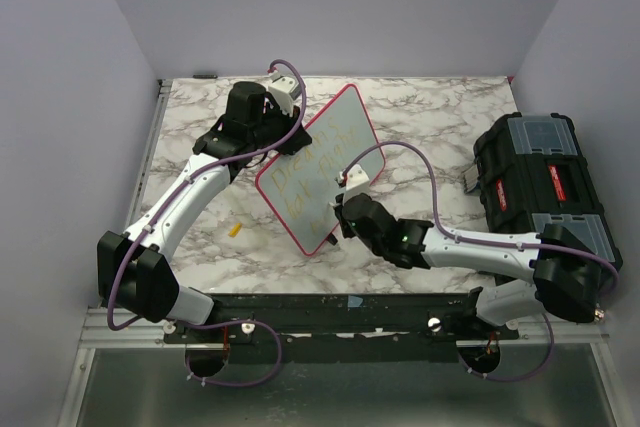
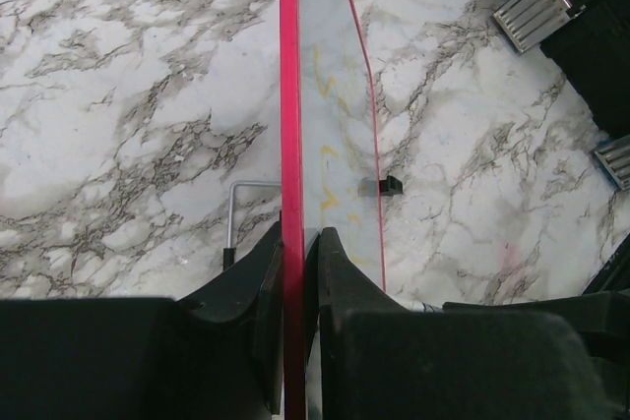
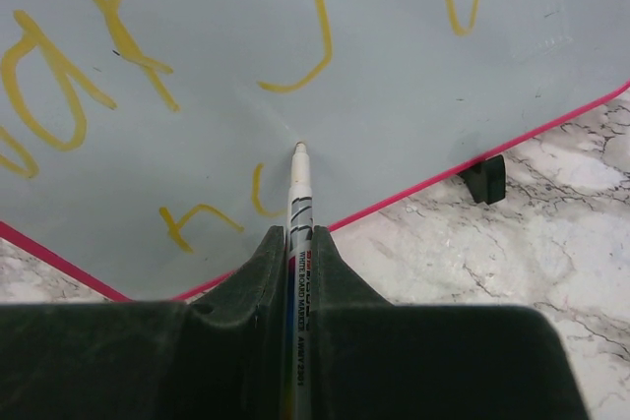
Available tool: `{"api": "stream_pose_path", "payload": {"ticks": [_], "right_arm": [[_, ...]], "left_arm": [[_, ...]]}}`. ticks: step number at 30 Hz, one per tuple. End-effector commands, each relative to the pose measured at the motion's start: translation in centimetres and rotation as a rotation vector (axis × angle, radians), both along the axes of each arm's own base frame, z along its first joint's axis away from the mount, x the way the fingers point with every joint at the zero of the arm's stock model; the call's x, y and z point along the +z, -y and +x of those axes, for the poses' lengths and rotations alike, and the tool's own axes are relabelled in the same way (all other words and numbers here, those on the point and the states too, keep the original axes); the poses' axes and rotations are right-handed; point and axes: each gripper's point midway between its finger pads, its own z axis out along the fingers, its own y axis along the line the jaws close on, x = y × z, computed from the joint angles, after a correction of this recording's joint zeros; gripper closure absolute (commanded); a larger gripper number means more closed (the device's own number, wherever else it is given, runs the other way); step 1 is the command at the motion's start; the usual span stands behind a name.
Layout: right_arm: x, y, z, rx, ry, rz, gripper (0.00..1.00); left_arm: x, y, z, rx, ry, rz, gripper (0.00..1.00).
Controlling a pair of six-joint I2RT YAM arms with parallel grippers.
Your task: Write a sentence on the whiteboard
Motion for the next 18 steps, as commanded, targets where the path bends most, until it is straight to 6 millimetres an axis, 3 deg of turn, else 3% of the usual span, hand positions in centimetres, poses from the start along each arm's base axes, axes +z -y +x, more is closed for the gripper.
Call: {"api": "stream_pose_path", "payload": {"ticks": [1, 18], "right_arm": [[-0.3, -2.4, -1.4, 0.116, -0.06, 0.058, 0.99], [-1.5, -2.7, -2.9, 0.161, -0.125, 0.088, 0.99]], "left_arm": [[-4.7, -1.0, -0.5, -0.033, -0.036, 0.159, 1.0], [-4.8, -1.0, -0.5, -0.032, -0.037, 0.159, 1.0]]}}
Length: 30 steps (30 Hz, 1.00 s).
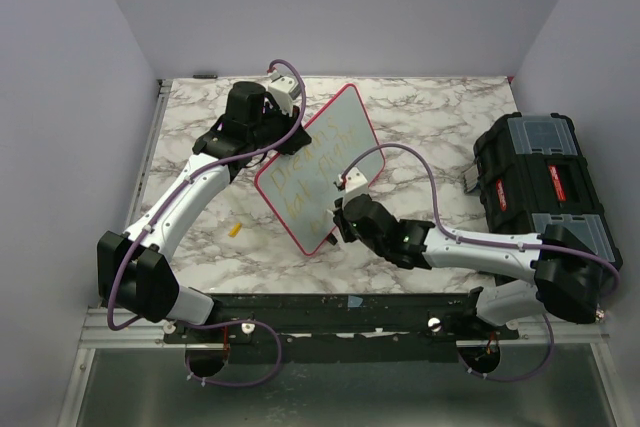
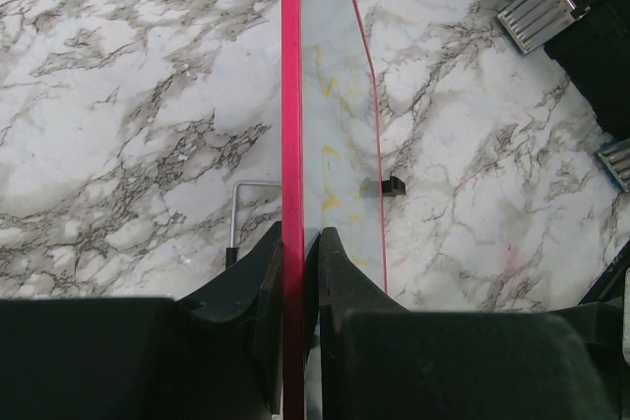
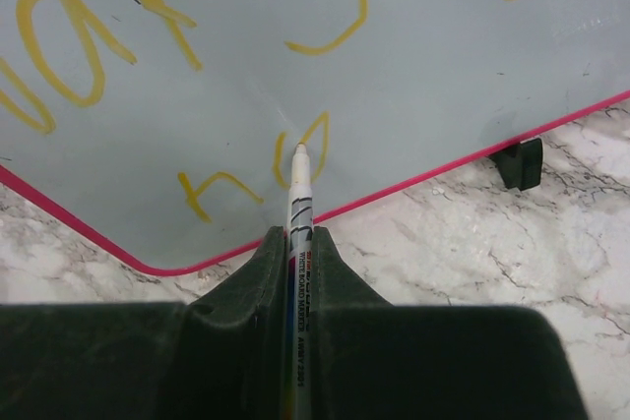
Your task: Write a sentence on the whiteboard
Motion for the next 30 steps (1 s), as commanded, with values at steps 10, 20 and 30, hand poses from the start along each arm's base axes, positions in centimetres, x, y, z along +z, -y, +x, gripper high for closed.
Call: {"api": "stream_pose_path", "payload": {"ticks": [10, 20, 30], "right_arm": [[-0.3, -1.7, -1.9, 0.086, -0.068, 0.086, 0.99], [2.2, 1.3, -1.3, -0.004, 0.014, 0.106, 0.99], [2.8, 2.9, 1.2, -0.12, 0.059, 0.073, 0.99]], "left_arm": [[-4.6, -0.8, -0.7, -0.041, -0.036, 0.155, 1.0], [-4.3, -0.9, -0.8, -0.041, -0.029, 0.151, 1.0], [-4.3, -0.7, -0.9, -0.045, -0.03, 0.147, 1.0]]}}
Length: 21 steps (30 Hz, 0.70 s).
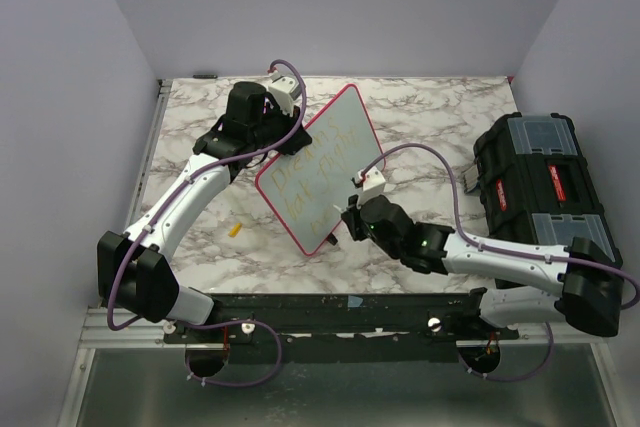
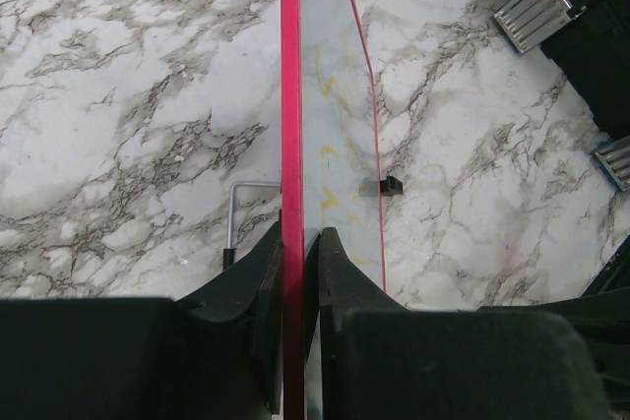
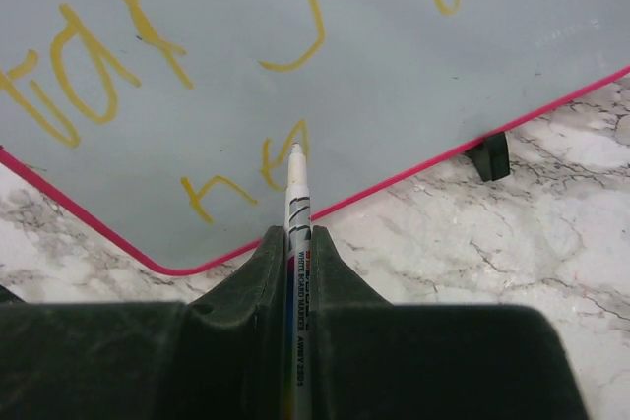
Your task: Write a sentence on the whiteboard
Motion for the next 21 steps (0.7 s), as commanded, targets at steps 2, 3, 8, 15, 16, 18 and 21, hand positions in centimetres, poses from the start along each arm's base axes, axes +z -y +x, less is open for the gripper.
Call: {"api": "stream_pose_path", "payload": {"ticks": [2, 3, 8, 15, 16, 18, 21], "right_arm": [[0.4, 0.9, 1.7, -0.079, 0.026, -0.018, 0.99], [0.3, 1.0, 1.9, -0.086, 0.027, -0.02, 0.99], [0.2, 1.0, 2.4, -0.09, 0.027, -0.012, 0.99], [0.7, 0.3, 2.9, -0.076, 0.032, 0.001, 0.99], [0.8, 0.2, 2.9, -0.073, 0.032, 0.001, 0.99], [0.9, 0.1, 3.1, -0.072, 0.033, 0.002, 0.99], [1.1, -0.1, 3.3, -0.071, 0.035, 0.005, 0.99]], "left_arm": [[-4.3, -0.8, -0.8, -0.042, -0.03, 0.149, 1.0], [-4.3, -0.8, -0.8, -0.043, -0.029, 0.149, 1.0], [-4.4, -0.8, -0.7, -0.044, -0.031, 0.149, 1.0], [-4.4, -0.8, -0.8, -0.045, -0.032, 0.148, 1.0], [-4.4, -0.8, -0.8, -0.045, -0.032, 0.148, 1.0], [-4.2, -0.7, -0.8, -0.047, -0.03, 0.145, 1.0], [-4.1, -0.7, -0.9, -0.05, -0.027, 0.141, 1.0]]}}
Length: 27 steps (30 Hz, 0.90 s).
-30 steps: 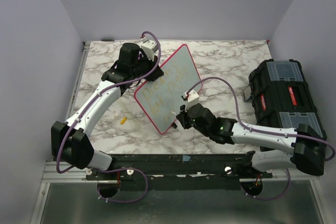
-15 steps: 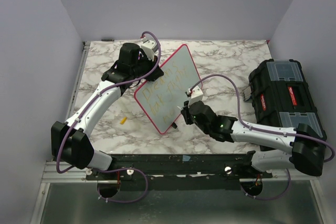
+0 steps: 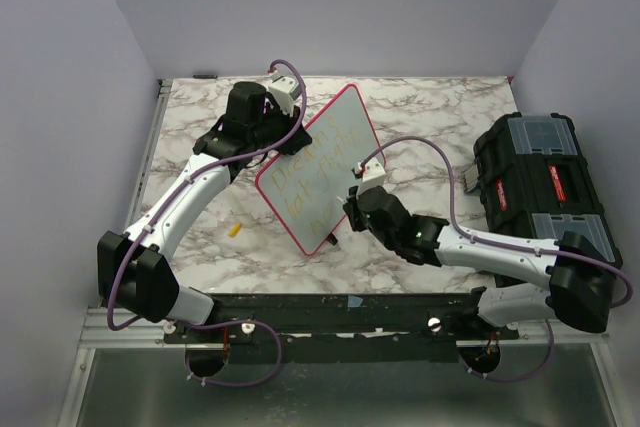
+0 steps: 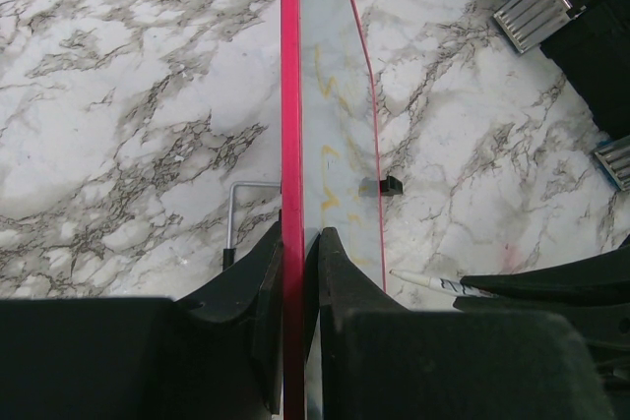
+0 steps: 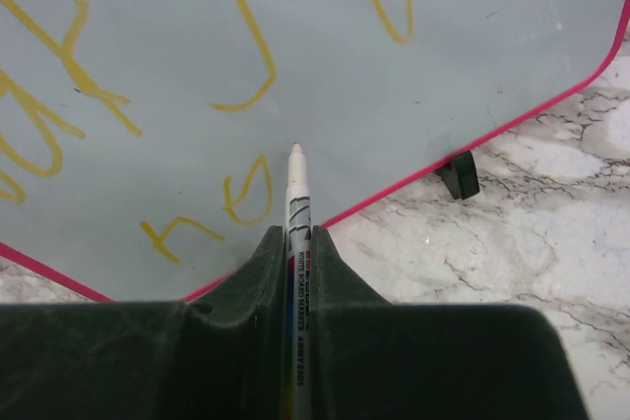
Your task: Write a sentence on the whiteboard
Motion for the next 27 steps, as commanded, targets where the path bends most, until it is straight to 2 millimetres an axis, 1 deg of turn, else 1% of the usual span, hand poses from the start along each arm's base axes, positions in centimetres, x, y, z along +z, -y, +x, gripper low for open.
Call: {"api": "stream_pose_path", "payload": {"ticks": [1, 7, 13, 16, 27], "right_arm": [[1.6, -0.9, 1.0, -0.002, 0.03, 0.032, 0.99], [1.2, -1.1, 1.4, 0.002, 0.021, 0.035, 0.99], [-0.2, -1.2, 1.9, 0.004, -0.001, 0.038, 0.99], [-0.6, -1.1, 1.9, 0.005, -0.006, 0.042, 0.99], [-2.5, -0.5, 1.3, 0.013, -0.042, 0.043, 0.99]], "left_arm": [[-4.0, -0.7, -0.9, -0.05, -0.026, 0.14, 1.0], [-4.1, -0.7, -0.9, -0.05, -0.027, 0.138, 1.0], [-4.1, -0.6, -1.0, -0.053, -0.028, 0.138, 1.0], [-4.2, -0.6, -1.0, -0.053, -0.032, 0.138, 1.0], [-4.3, -0.5, -1.0, -0.054, -0.034, 0.139, 1.0]]}}
